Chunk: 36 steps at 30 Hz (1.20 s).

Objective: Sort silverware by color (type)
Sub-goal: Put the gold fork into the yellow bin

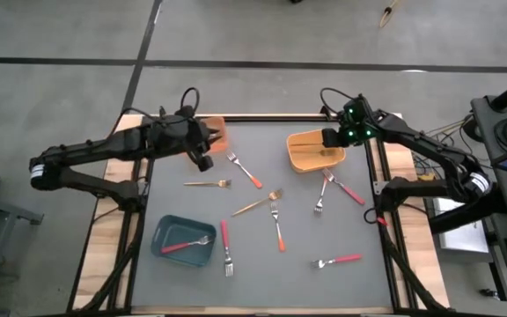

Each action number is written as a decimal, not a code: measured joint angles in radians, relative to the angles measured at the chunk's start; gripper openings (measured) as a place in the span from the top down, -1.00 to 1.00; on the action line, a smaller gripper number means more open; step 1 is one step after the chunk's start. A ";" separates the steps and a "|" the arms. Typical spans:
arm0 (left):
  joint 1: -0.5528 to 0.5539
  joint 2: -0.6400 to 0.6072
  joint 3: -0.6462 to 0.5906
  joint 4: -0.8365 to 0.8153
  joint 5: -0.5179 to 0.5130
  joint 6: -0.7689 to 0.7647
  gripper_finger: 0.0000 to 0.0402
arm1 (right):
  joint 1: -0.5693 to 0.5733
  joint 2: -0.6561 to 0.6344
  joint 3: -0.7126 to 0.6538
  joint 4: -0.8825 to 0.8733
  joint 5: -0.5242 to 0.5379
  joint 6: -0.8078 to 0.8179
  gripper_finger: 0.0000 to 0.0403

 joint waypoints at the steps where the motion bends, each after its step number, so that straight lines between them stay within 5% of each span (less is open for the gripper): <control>1: 0.000 0.000 -0.002 0.000 0.000 0.000 0.69 | 0.000 0.006 0.000 0.003 0.004 -0.003 0.94; 26: 0.000 0.012 -0.010 0.003 -0.005 -0.001 0.69 | 0.000 0.105 0.000 0.020 0.104 -0.051 0.93; 36: 0.000 0.013 -0.010 0.007 -0.005 -0.009 0.69 | 0.000 0.108 0.000 0.011 0.108 -0.051 0.45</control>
